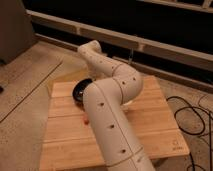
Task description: Drag the ceramic bowl in a circle
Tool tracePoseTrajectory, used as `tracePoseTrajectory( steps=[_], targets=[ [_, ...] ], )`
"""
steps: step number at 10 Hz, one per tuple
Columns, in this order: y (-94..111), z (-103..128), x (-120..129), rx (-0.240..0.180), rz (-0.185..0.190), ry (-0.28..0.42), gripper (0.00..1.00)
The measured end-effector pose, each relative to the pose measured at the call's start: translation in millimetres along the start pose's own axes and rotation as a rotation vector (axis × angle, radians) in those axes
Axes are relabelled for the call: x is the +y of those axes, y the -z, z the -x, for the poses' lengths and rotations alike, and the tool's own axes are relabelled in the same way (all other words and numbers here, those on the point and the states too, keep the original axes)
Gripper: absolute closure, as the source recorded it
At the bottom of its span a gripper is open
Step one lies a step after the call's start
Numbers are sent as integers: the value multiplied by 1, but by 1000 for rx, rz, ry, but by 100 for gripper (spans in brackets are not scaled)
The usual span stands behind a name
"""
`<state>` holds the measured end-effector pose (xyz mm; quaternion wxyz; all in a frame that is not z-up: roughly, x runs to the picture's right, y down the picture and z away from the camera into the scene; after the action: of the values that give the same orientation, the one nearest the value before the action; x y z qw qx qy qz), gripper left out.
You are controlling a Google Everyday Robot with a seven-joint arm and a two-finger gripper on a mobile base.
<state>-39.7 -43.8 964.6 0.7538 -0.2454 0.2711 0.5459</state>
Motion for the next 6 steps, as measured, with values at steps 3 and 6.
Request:
tracePoseTrajectory(
  steps=[3,6],
  targets=[
    [5,25,33,-43,38,76,100],
    [8,37,70,-79,102,120,100]
  ],
)
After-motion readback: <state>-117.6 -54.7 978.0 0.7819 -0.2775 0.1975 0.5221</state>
